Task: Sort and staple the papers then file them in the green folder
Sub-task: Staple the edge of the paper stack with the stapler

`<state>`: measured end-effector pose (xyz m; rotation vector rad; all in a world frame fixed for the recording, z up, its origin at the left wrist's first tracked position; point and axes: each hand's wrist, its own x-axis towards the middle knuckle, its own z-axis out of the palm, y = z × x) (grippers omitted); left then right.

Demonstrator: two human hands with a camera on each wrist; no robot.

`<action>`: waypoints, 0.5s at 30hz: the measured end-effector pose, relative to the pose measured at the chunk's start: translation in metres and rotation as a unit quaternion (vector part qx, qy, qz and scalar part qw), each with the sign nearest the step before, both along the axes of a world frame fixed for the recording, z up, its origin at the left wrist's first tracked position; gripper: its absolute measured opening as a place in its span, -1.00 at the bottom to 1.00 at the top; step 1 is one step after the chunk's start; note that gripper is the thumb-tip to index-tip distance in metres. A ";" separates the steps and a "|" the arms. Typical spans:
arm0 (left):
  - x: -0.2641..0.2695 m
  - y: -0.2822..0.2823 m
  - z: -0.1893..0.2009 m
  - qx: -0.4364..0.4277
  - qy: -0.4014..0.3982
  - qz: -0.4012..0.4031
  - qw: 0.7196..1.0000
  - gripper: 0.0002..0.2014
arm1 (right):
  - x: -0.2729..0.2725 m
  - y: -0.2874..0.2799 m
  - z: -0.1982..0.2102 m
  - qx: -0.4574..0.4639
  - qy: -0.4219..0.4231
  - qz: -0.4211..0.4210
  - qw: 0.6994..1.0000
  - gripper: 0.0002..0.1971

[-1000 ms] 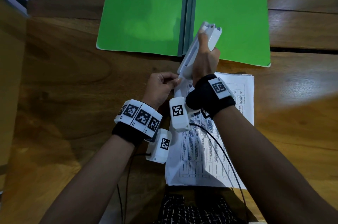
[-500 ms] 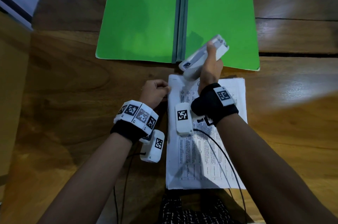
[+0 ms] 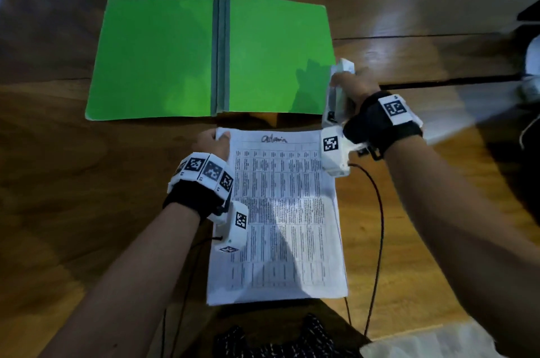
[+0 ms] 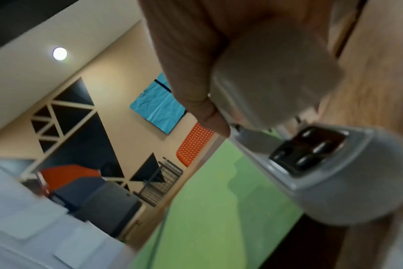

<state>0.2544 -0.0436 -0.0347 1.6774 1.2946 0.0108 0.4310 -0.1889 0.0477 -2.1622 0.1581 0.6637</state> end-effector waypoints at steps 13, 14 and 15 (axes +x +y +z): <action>0.007 -0.013 -0.005 0.033 0.004 0.063 0.997 -0.73 | 0.056 -0.017 -0.011 -0.299 -0.121 0.177 0.930 -0.50; 0.007 -0.014 -0.004 0.027 0.002 0.066 0.997 -0.70 | 0.058 -0.017 -0.012 -0.305 -0.124 0.182 0.927 -0.50; 0.007 -0.014 -0.002 0.018 0.001 0.068 0.997 -0.69 | 0.058 -0.017 -0.012 -0.306 -0.123 0.185 0.926 -0.50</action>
